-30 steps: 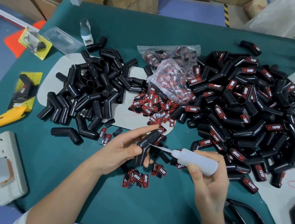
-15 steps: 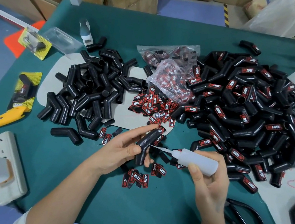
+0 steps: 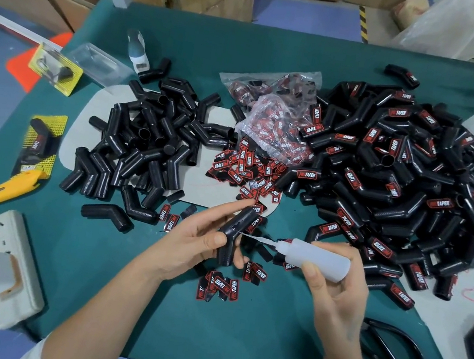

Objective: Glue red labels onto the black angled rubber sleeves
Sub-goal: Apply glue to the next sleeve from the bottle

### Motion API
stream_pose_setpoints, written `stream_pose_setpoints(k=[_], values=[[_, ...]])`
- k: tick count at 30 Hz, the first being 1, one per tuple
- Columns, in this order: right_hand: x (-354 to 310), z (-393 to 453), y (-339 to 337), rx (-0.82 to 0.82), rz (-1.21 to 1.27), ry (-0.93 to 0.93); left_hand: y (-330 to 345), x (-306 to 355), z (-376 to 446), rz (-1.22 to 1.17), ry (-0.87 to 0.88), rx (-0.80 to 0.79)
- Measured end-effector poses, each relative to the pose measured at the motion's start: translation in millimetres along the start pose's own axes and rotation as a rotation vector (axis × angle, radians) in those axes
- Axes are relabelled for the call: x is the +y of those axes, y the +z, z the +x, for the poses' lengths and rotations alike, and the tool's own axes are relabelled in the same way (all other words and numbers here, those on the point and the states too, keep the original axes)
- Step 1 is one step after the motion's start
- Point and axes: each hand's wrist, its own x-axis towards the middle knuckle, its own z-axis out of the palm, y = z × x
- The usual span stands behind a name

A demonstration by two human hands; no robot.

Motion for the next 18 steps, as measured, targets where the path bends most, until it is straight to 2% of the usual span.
stream_pose_setpoints(k=[18], values=[[4.9,-0.7,-0.9,0.008,-0.003,0.015,-1.2,-1.4,0.1,-0.042,0.01,0.023]])
